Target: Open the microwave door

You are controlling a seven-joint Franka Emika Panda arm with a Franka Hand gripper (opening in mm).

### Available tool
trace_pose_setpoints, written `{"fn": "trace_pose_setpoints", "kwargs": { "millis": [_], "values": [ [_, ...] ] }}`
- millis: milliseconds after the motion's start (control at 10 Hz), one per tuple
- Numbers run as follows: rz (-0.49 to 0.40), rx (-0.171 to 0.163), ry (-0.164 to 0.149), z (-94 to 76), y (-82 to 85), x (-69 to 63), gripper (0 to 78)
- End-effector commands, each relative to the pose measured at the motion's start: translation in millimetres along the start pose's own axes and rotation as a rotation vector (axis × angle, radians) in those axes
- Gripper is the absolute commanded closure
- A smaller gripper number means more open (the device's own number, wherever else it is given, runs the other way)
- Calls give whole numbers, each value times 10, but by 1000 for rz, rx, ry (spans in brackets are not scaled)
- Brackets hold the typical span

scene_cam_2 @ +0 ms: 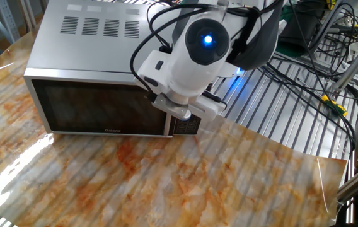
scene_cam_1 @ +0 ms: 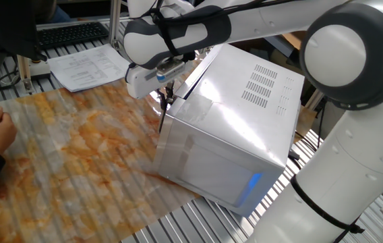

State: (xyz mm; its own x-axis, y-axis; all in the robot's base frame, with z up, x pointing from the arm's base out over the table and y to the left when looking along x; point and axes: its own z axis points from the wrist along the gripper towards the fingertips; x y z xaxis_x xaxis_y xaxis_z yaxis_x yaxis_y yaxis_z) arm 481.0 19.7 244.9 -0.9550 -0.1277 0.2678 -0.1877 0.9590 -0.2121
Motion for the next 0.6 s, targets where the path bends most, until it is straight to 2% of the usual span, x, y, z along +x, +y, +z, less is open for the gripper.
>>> {"fn": "trace_pose_setpoints", "kwargs": {
  "millis": [100, 600],
  "values": [
    [36, -9, -7, -93, -56, -46, 765],
    [127, -6, -19, -192, -68, -135, 765]
  ]
}}
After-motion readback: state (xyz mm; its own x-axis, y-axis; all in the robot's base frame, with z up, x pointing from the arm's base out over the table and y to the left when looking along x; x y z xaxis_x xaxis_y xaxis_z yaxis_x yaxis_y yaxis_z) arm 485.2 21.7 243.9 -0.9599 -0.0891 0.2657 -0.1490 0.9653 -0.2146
